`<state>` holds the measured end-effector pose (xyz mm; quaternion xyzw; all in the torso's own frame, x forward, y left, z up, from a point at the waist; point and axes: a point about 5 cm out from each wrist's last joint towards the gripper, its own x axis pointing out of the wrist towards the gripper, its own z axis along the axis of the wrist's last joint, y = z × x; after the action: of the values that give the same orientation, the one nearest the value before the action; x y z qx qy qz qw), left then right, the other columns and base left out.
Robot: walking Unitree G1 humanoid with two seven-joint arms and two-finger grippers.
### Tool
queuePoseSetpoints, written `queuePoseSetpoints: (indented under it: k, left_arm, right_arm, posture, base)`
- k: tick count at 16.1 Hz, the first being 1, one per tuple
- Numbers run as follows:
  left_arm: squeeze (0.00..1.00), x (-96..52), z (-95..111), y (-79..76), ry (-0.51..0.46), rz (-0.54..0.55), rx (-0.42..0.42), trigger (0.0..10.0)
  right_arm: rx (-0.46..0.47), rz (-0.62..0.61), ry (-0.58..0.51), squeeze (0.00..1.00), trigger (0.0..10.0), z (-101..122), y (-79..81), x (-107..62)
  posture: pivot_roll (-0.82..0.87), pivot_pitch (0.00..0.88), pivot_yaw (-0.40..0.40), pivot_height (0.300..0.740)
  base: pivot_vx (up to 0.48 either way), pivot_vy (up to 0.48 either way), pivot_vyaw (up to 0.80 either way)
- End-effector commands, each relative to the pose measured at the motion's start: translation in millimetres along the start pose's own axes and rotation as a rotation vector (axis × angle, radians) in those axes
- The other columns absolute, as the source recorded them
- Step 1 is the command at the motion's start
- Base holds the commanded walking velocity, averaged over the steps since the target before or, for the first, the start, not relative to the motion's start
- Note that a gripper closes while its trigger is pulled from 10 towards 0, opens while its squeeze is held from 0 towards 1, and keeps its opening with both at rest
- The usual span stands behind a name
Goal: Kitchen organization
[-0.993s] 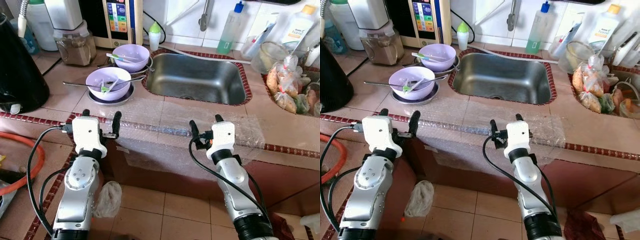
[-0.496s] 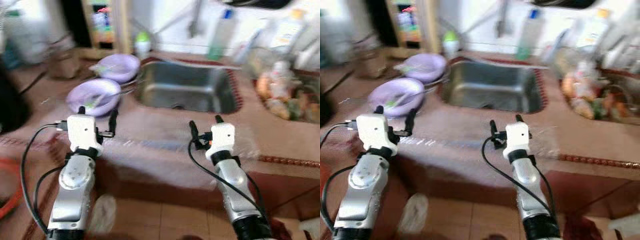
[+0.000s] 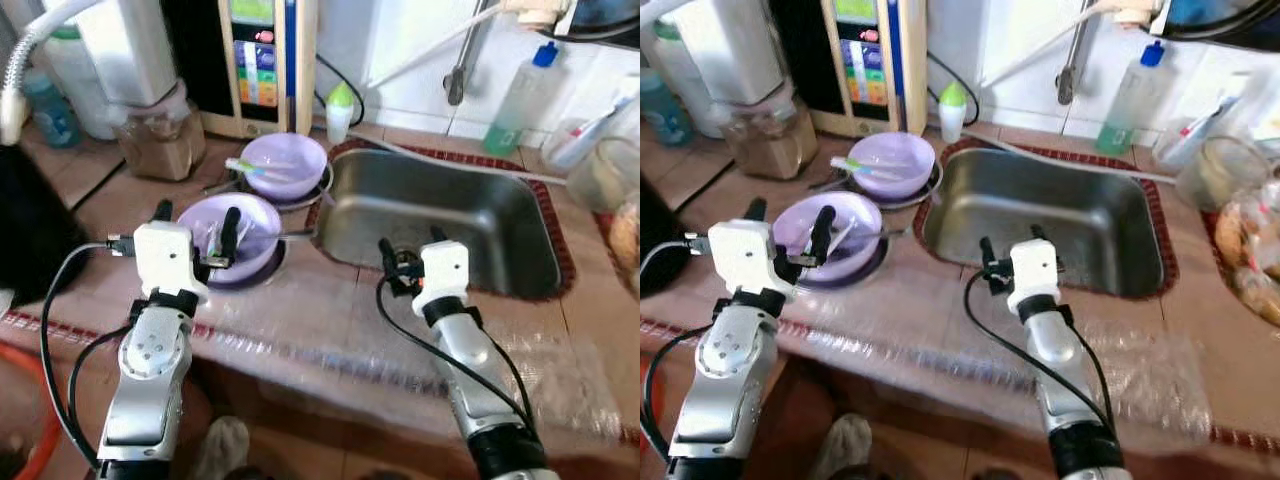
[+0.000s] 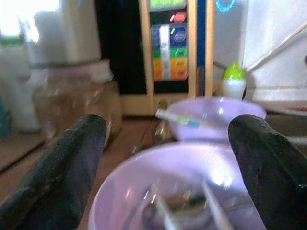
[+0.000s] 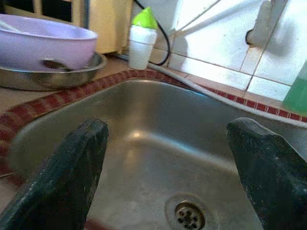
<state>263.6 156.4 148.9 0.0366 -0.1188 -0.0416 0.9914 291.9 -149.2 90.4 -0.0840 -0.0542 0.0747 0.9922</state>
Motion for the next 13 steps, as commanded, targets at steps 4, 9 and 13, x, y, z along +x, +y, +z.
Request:
queuePoseSetpoints:
  k: [4, 9, 13]
  left_arm:
    - [0.0, -3.4, 8, -4.2, -0.034, -0.026, -0.001, 10.0]
    - [0.0, -20.1, 3, -1.7, 0.01, -0.069, 0.028, 10.0]
    - [0.0, -14.8, 8, -4.5, -0.012, -0.075, 0.043, 10.0]
  right_arm:
    - [-0.007, 0.003, 0.004, 0.0, 10.0, -2, -2.2, -0.3]
    - [0.0, 0.013, 0.007, 0.0, 10.0, -3, 0.2, -0.5]
    - [0.028, 0.01, 0.024, 0.0, 10.0, -6, 2.8, 0.3]
  posture:
    - [0.03, 0.0, -0.032, 0.74]
    - [0.04, 0.0, -0.033, 0.74]
    - [0.04, 0.0, -0.029, 0.74]
  base:
    - [0.0, 0.0, 0.0]
    - [0.0, 0.0, 0.0]
    - [0.0, 0.0, 0.0]
